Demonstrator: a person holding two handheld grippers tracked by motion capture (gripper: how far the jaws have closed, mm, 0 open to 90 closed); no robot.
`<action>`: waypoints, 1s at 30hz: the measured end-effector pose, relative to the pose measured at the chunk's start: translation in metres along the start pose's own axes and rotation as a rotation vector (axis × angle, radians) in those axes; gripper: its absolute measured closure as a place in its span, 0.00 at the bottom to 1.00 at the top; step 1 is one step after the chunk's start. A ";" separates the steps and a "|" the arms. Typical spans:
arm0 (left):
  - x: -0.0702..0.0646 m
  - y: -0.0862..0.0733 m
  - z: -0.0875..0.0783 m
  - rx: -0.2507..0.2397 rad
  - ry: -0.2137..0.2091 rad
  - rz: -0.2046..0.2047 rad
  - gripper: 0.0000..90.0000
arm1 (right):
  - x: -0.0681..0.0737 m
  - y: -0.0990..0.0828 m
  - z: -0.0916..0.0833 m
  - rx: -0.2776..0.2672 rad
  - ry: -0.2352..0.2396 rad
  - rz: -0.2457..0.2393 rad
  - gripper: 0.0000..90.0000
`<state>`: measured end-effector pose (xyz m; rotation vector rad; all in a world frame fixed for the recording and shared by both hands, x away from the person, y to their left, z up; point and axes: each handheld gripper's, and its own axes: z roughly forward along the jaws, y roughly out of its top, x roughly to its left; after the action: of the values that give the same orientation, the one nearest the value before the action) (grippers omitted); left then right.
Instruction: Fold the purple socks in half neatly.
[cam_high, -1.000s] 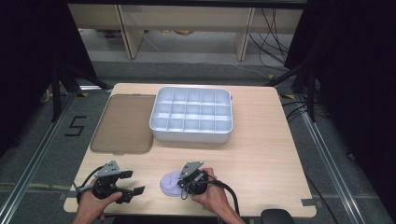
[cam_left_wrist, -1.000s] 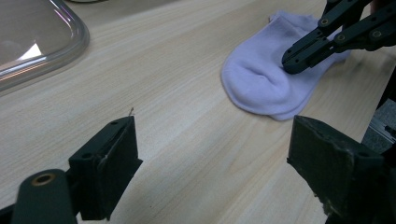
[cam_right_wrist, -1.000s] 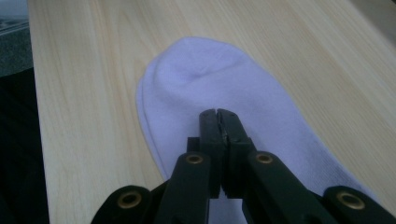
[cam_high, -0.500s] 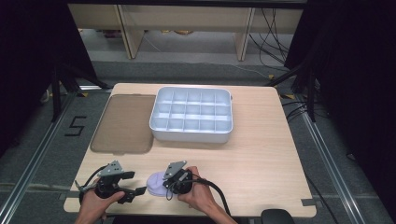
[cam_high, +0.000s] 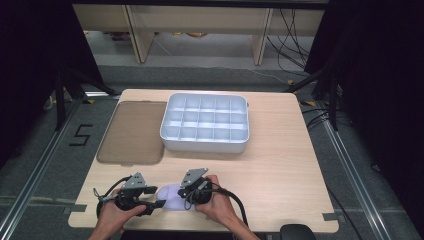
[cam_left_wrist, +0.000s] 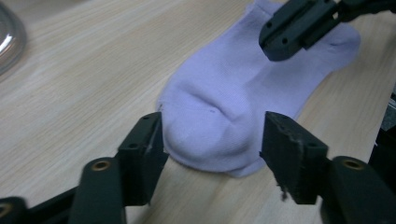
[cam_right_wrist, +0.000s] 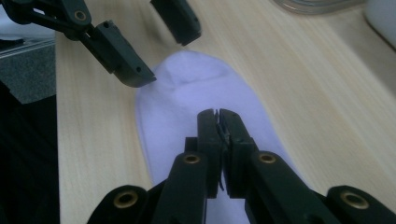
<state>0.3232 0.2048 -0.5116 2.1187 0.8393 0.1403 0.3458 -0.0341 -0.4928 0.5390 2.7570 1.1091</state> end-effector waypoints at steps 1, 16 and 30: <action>-0.001 0.001 0.001 0.005 0.004 0.010 0.46 | -0.003 -0.001 -0.003 0.001 -0.007 -0.003 0.98; -0.010 -0.001 0.009 0.031 0.038 0.101 0.81 | -0.012 -0.014 -0.026 -0.021 -0.036 0.031 0.97; -0.013 0.000 0.005 0.014 0.028 0.107 0.86 | -0.024 -0.028 -0.032 0.089 -0.087 0.036 0.97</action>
<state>0.3152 0.1933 -0.5126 2.1802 0.7450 0.2207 0.3521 -0.0828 -0.4894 0.6350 2.7418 0.9497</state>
